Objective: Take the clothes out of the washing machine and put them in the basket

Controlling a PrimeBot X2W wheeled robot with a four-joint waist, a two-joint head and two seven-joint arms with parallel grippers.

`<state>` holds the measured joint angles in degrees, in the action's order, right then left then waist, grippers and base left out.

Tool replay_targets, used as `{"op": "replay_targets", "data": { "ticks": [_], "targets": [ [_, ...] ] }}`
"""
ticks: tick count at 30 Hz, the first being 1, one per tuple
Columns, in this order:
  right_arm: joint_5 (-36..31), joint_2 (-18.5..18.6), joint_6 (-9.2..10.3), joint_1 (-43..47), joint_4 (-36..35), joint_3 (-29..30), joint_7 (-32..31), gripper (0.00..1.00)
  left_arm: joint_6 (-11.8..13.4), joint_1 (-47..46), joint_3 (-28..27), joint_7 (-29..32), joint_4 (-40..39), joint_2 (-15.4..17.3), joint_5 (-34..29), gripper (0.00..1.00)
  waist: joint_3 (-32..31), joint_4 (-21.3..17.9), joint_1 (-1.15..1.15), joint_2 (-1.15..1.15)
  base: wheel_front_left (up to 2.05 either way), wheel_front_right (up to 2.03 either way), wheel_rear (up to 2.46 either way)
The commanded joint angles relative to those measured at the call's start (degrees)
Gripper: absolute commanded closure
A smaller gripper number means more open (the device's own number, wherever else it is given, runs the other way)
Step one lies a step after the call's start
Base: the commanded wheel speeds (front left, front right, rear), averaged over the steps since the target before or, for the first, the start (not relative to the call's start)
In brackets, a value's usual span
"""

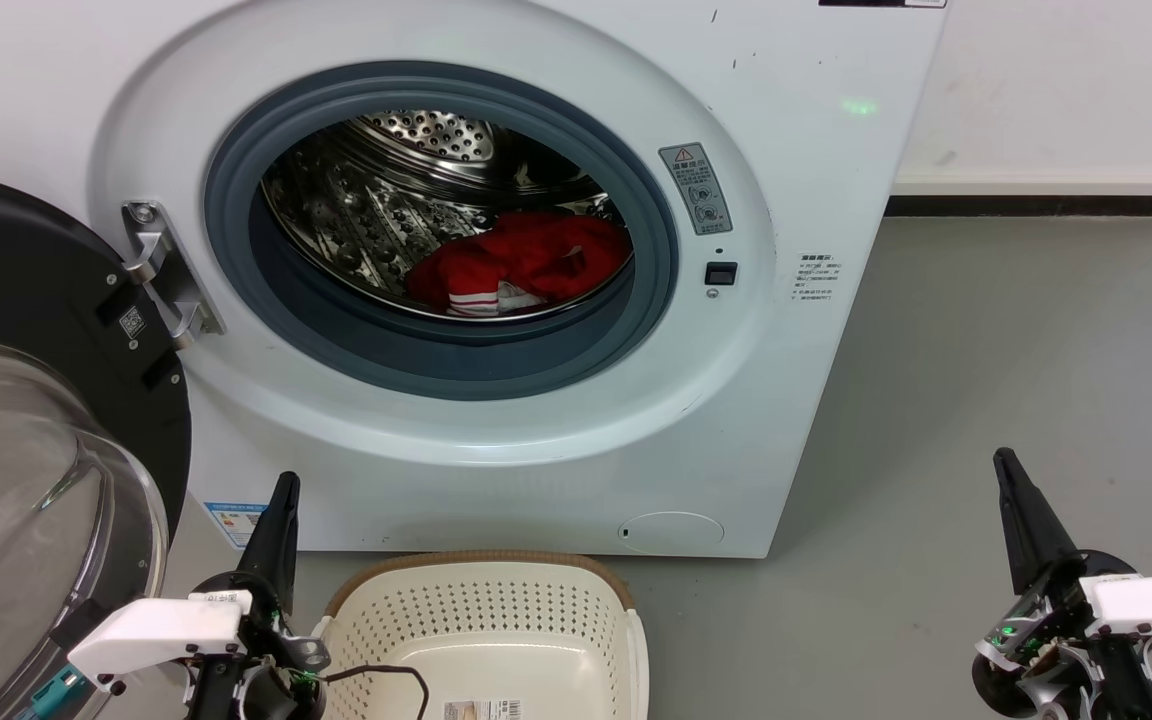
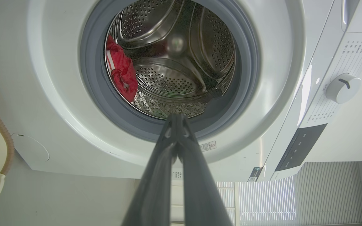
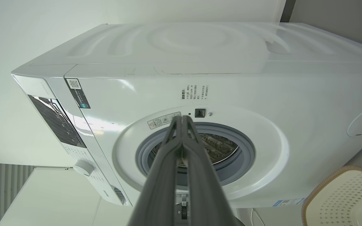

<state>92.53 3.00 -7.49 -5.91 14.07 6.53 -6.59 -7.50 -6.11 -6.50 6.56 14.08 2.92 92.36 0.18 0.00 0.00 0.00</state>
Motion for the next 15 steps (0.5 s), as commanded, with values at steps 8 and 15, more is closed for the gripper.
{"op": "replay_targets", "data": {
  "ticks": [8,15],
  "targets": [
    [-0.3,-0.2,0.0,-0.7,0.0,0.0,0.0,1.0,-0.1,-0.3,-0.1,0.1,0.0,-0.1,0.1,1.0,0.0,0.0,0.0,0.0,0.0,0.0,0.0],
    [-0.3,-0.2,0.0,-0.7,0.0,0.0,0.0,1.0,-0.1,-0.3,-0.1,0.1,0.0,-0.1,0.1,1.0,0.0,0.0,0.0,0.0,0.0,0.0,0.0]
  ]
}}
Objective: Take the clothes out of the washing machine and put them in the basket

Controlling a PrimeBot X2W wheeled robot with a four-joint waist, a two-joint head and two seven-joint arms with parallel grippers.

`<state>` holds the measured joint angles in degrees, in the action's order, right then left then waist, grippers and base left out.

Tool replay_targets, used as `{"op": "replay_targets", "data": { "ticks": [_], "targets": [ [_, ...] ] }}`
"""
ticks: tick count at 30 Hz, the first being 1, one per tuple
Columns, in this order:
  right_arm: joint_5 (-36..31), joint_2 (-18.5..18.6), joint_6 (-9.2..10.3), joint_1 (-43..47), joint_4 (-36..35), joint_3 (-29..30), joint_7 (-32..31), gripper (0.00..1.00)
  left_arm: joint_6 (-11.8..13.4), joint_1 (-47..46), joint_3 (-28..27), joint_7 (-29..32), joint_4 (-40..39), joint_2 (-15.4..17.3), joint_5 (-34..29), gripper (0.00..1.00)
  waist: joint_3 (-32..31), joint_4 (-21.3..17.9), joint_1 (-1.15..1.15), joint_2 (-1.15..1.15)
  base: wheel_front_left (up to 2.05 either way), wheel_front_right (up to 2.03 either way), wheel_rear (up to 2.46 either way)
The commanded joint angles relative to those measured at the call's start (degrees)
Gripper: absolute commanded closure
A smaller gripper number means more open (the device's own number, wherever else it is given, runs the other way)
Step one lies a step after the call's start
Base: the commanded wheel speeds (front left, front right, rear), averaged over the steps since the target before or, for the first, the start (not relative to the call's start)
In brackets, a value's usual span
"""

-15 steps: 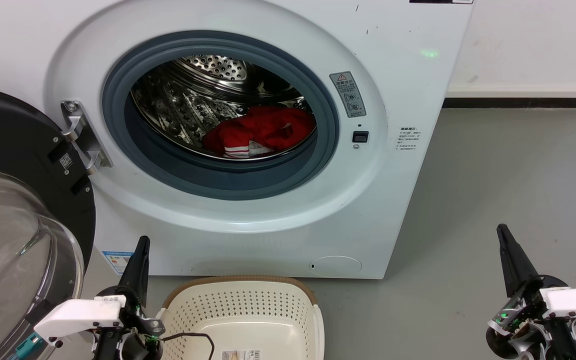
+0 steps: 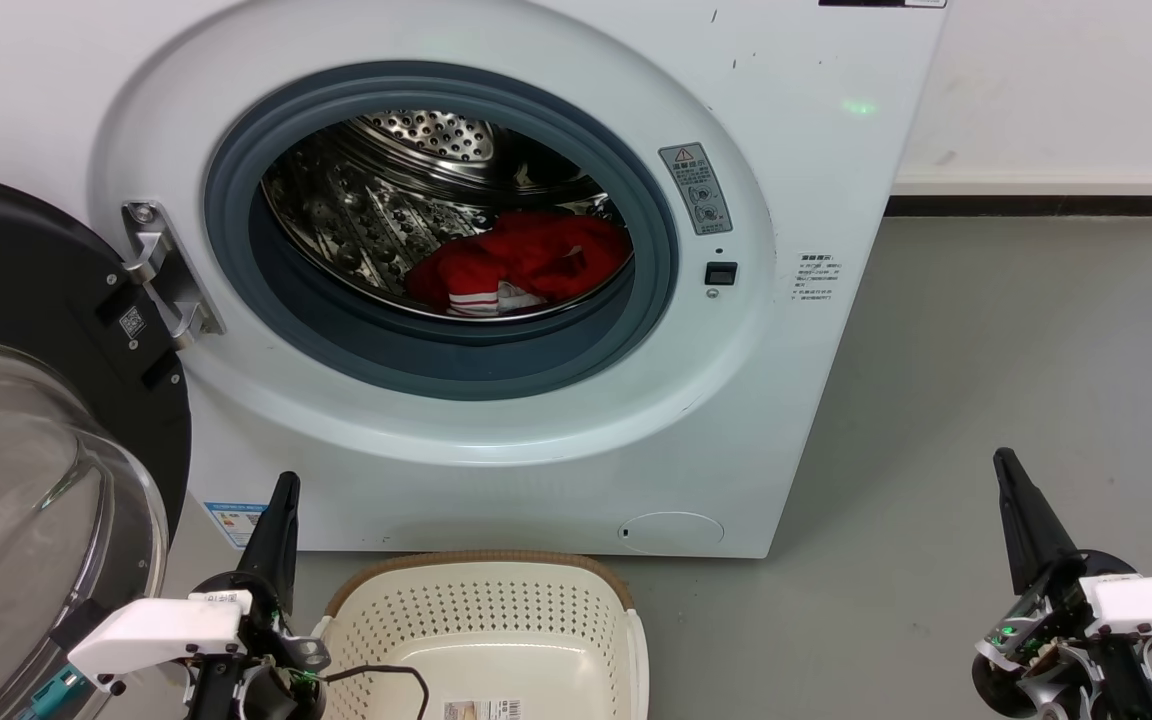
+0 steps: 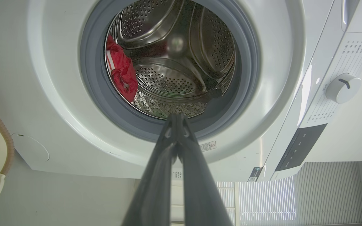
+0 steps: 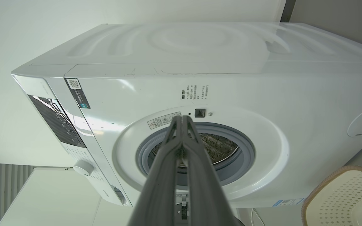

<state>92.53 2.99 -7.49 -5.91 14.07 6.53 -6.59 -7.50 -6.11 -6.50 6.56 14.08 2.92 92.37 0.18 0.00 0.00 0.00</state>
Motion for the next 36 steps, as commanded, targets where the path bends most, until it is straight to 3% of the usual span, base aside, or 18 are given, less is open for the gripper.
{"op": "replay_targets", "data": {
  "ticks": [1,19,20,27,36],
  "targets": [
    [-0.3,-0.2,0.0,-0.7,0.0,0.0,0.0,1.0,-0.1,-0.3,-0.1,0.1,0.0,-0.1,0.1,1.0,0.0,0.0,0.0,0.0,0.0,0.0,0.0],
    [-0.3,-0.2,0.0,-0.7,0.0,0.0,0.0,1.0,-0.1,-0.3,-0.1,0.1,0.0,-0.1,0.1,1.0,0.0,0.0,0.0,0.0,0.0,0.0,0.0],
    [0.0,0.0,-0.01,0.1,0.1,0.0,0.0,0.0,0.0,0.1,0.0,0.0,0.2,0.0,0.0,0.0,0.0,0.0,0.0,0.0,0.0,0.0,0.0],
    [-0.9,0.0,0.01,1.7,0.9,-0.1,1.3,0.0,0.0,1.6,0.5,-1.3,0.4,-0.2,-1.1,0.0,0.0,0.0,0.0,0.0,0.0,0.0,0.0],
    [-9.1,0.0,0.01,2.6,-1.6,0.2,3.8,0.0,0.9,2.1,0.9,-3.8,-2.3,-0.1,-10.1,0.0,0.2,0.0,0.0,0.0,0.0,0.0,0.0]
  ]
}}
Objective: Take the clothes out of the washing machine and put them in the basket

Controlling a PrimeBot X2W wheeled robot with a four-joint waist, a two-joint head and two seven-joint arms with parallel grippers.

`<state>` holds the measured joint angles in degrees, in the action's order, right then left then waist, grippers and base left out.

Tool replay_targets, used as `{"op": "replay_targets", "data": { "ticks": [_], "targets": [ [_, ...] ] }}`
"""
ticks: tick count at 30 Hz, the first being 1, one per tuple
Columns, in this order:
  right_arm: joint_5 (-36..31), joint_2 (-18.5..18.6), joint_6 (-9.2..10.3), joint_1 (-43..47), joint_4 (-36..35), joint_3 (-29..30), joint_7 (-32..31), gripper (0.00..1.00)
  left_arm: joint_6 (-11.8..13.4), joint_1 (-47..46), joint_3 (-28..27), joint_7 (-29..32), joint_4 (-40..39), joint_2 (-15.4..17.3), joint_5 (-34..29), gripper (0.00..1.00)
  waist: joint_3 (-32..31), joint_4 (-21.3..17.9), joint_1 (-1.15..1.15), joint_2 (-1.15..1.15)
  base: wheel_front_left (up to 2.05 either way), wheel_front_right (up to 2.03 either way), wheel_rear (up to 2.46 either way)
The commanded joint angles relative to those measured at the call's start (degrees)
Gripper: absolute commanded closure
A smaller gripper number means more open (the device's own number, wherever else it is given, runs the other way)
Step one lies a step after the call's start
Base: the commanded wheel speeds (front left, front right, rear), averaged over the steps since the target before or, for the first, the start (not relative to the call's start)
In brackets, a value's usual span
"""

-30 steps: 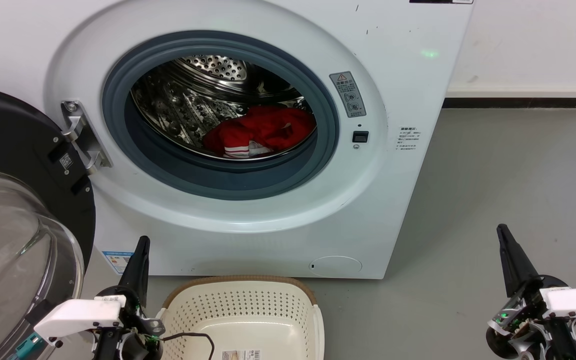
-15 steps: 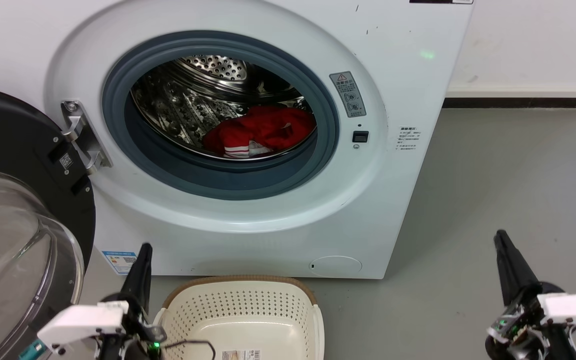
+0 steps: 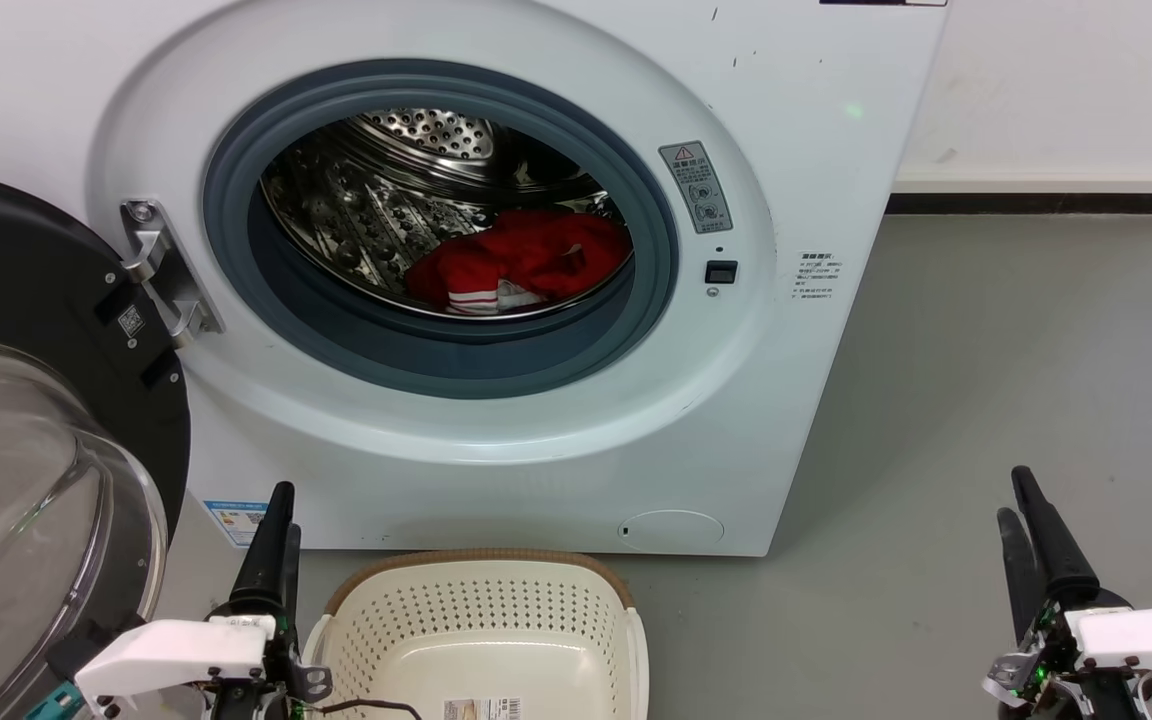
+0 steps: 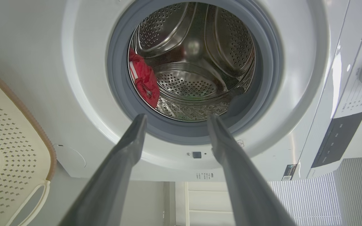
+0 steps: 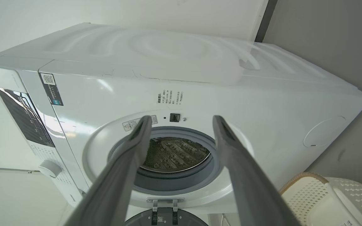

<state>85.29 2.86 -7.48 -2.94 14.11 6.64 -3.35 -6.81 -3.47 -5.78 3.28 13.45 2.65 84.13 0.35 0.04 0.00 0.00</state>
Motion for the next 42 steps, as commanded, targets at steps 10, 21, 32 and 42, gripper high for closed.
{"op": "replay_targets", "data": {
  "ticks": [10,21,32,42],
  "targets": [
    [-16.9,0.1,0.0,0.7,-6.6,-0.5,3.3,0.0,3.3,0.1,2.1,-3.3,-5.0,0.1,-15.0,0.0,0.4,0.0,0.0,0.0,0.0,0.0,0.0],
    [-29.9,0.1,-0.01,1.8,-10.4,-1.7,5.8,0.0,6.5,0.7,4.4,-5.8,-7.0,0.2,-27.8,0.0,0.7,0.1,0.0,0.0,0.0,0.0,0.0],
    [-42.7,0.1,-0.01,3.3,-13.2,-3.1,8.0,0.0,8.5,1.4,6.0,-7.9,-8.4,0.2,-37.3,0.0,0.8,0.2,0.0,0.0,0.0,0.0,0.0],
    [-51.6,0.1,-0.01,4.7,-15.2,-3.7,9.8,0.0,9.6,2.4,7.2,-9.7,-9.6,0.2,-45.4,0.0,0.6,0.4,0.0,0.0,0.0,0.0,0.0]
  ]
}}
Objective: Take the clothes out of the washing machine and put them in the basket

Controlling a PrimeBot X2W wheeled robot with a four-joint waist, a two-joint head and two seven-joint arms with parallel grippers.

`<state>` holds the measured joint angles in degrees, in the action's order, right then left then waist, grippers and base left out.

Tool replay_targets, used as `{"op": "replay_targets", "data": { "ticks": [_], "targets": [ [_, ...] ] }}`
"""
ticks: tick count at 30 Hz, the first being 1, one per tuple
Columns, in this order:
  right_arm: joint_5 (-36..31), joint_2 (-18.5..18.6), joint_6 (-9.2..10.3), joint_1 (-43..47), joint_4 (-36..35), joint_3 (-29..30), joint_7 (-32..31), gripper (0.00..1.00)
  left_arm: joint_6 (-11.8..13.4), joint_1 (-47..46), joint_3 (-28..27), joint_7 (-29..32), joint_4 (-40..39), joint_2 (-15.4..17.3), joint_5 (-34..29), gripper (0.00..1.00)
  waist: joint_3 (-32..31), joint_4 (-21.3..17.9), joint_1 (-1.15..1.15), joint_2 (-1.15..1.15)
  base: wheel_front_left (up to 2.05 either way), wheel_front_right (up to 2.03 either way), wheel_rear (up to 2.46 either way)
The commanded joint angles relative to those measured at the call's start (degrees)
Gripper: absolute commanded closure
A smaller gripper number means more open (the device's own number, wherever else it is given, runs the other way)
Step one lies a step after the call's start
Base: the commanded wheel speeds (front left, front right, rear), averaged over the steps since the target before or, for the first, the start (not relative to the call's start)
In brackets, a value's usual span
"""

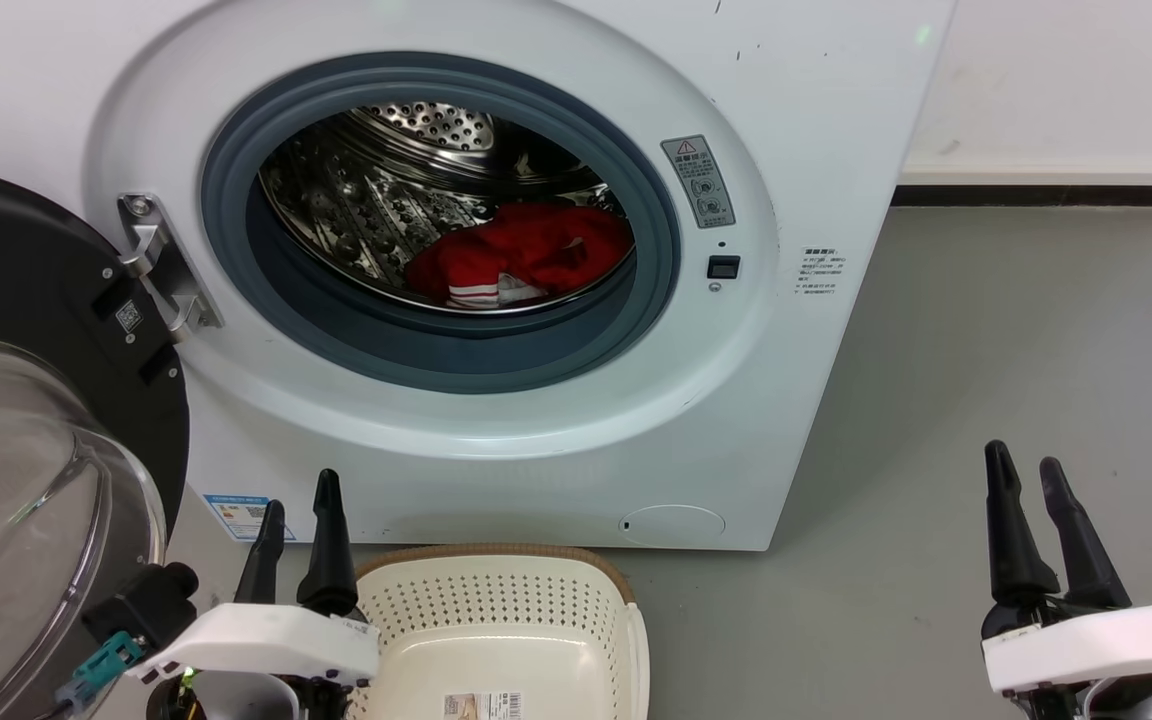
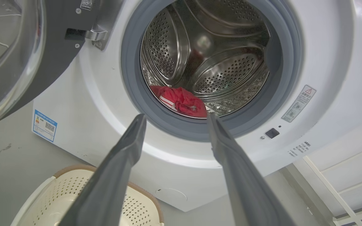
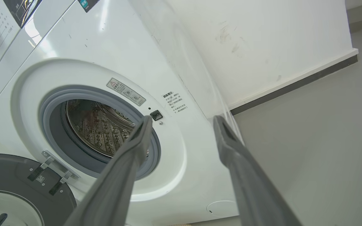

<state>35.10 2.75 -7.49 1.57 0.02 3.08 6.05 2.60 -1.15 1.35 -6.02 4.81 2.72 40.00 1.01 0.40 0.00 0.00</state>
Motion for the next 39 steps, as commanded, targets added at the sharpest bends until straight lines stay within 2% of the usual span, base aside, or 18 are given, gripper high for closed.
{"op": "replay_targets", "data": {
  "ticks": [1,39],
  "targets": [
    [-2.2,0.2,0.0,0.4,-1.3,-0.2,0.6,0.0,0.2,0.2,0.2,-0.6,-1.1,0.1,-1.9,0.0,0.0,0.0,0.0,0.0,0.0,0.0,0.0],
    [-25.9,0.2,0.0,4.1,-6.2,-1.4,6.0,0.0,2.9,3.3,2.2,-6.1,-2.7,0.2,-23.6,0.0,0.2,0.2,0.0,0.0,0.0,0.0,0.0]
  ]
}}
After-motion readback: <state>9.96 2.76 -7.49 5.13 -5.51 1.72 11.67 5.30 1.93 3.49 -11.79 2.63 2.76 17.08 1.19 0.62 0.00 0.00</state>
